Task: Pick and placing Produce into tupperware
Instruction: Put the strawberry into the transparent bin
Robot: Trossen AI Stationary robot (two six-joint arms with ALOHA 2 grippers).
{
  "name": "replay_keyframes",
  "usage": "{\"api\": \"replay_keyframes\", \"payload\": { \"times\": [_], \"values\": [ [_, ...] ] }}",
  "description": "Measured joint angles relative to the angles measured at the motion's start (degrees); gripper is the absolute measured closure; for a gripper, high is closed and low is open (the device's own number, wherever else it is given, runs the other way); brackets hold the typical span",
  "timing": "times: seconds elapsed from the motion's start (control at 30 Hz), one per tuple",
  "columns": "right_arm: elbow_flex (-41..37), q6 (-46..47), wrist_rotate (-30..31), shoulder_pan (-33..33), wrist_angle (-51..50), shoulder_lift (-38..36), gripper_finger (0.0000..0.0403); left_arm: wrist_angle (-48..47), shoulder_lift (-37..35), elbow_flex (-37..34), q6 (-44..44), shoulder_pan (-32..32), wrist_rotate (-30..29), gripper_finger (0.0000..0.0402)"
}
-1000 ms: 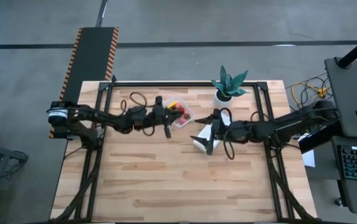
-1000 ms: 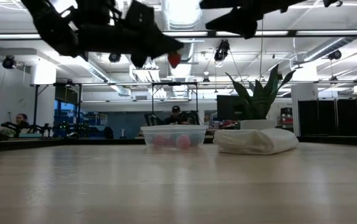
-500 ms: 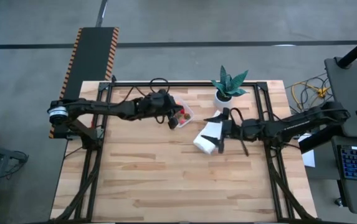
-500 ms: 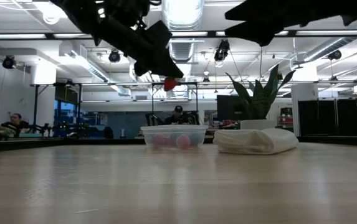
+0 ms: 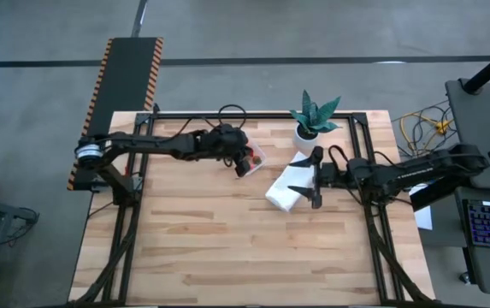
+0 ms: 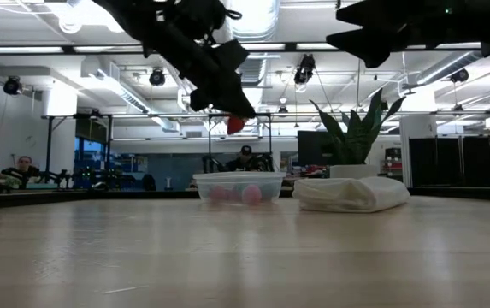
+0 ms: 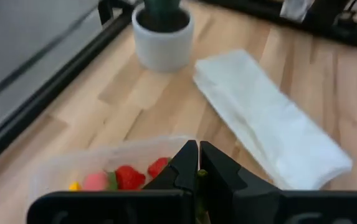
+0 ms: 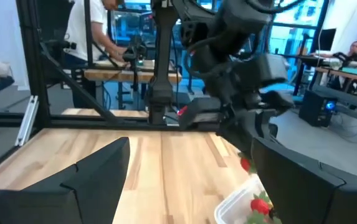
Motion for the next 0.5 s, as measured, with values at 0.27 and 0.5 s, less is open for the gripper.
{"api": "replay_keyframes", "payload": {
  "times": [0.27,0.5],
  "values": [
    [-2.0,0.4,0.0,-0.2,0.4,-2.2,0.0076,-20.1,8.8,13.8,1.6,0.9,0.2,0.0401],
    [-2.4,0.4,0.0,-0.2,0.3,-1.9,0.0076,-31.2,17.2,22.8,5.6,3.1,-0.1,0.0401]
  ]
}}
